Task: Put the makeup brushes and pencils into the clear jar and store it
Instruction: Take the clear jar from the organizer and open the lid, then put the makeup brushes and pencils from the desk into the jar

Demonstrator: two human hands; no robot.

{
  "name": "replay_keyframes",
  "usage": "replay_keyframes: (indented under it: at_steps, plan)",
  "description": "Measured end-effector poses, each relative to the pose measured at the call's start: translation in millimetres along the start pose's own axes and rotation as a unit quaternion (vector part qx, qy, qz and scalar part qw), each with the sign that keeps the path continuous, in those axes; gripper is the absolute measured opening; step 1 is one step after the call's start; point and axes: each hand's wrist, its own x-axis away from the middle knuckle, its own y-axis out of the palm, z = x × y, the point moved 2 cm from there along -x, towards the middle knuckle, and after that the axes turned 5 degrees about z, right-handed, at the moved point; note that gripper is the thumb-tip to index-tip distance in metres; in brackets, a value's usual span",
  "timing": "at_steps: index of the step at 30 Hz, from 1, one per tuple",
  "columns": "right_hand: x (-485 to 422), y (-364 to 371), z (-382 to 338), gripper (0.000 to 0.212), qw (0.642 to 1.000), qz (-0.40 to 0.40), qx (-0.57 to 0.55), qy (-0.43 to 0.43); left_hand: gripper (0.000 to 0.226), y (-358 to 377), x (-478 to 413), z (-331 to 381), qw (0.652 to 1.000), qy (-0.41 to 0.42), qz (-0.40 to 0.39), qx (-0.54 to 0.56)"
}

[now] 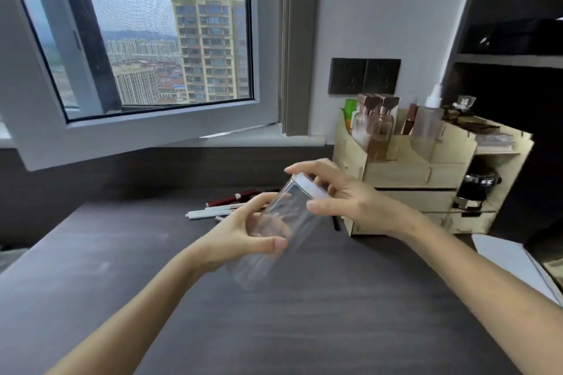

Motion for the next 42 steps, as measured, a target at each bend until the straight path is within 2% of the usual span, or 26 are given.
replay_keyframes:
  at_steps: [3, 5, 6, 8, 10, 11, 13, 16, 18, 21, 25, 27, 30, 35, 37, 39, 41, 42]
  plan:
    - [-5, -1, -1, 0.058, 0.993, -0.049, 0.079, 0.069, 0.065, -9, 6, -4, 0.997, 0.005, -0.008, -0.071]
    - [-7, 4, -4, 0.056, 0.984, -0.063, 0.144, 0.082, 0.065, -10, 10, -8, 0.995, 0.01, -0.021, -0.098]
    - [-7, 6, -6, 0.05, 0.985, -0.066, 0.141, 0.071, 0.065, -12, 11, -10, 0.994, 0.008, -0.022, -0.104]
    - [-8, 0, -8, 0.038, 0.997, -0.029, 0.063, 0.045, 0.066, -20, 15, -17, 0.996, -0.003, -0.014, -0.093]
    - [-7, -8, 0, 0.036, 0.995, 0.049, -0.068, 0.05, 0.065, -33, 22, -26, 0.999, 0.0, 0.022, -0.047]
    - [-6, -7, 8, 0.039, 0.988, 0.083, -0.117, 0.065, 0.063, -40, 25, -32, 0.998, 0.006, 0.06, -0.015]
    - [-1, 14, 33, 0.047, 0.976, 0.117, -0.136, 0.119, 0.059, -54, 31, -45, 0.986, 0.01, 0.16, 0.051]
    - [10, 67, 80, 0.043, 0.968, 0.109, -0.09, 0.206, 0.06, -69, 35, -66, 0.961, -0.003, 0.264, 0.085]
    - [15, 91, 100, 0.043, 0.966, 0.112, -0.061, 0.223, 0.067, -73, 35, -78, 0.947, -0.019, 0.308, 0.091]
    - [16, 106, 116, 0.047, 0.969, 0.11, 0.013, 0.222, 0.072, -75, 37, -91, 0.926, -0.034, 0.358, 0.111]
    - [5, 109, 122, 0.045, 0.973, 0.045, 0.124, 0.189, 0.066, -80, 40, -102, 0.912, -0.03, 0.392, 0.119]
    - [-16, 108, 117, 0.041, 0.972, 0.092, 0.164, 0.139, 0.061, -85, 41, -108, 0.902, -0.021, 0.416, 0.111]
    - [-59, 121, 108, 0.035, 0.946, 0.133, 0.284, 0.077, 0.067, -92, 43, -111, 0.896, -0.033, 0.437, 0.068]
    - [-109, 154, 108, 0.031, 0.878, 0.037, 0.469, 0.089, 0.073, -101, 49, -115, 0.889, -0.02, 0.455, -0.045]
    - [-116, 161, 111, 0.026, 0.868, 0.021, 0.487, 0.096, 0.074, -100, 50, -116, 0.886, -0.011, 0.46, -0.061]
    - [-116, 162, 110, 0.024, 0.874, 0.029, 0.473, 0.109, 0.071, -98, 48, -114, 0.887, -0.003, 0.457, -0.07]
    - [-115, 153, 104, 0.024, 0.907, 0.091, 0.387, 0.142, 0.068, -95, 45, -112, 0.889, 0.001, 0.451, -0.077]
    - [-114, 146, 99, 0.022, 0.929, 0.146, 0.299, 0.161, 0.069, -95, 43, -113, 0.89, 0.003, 0.449, -0.079]
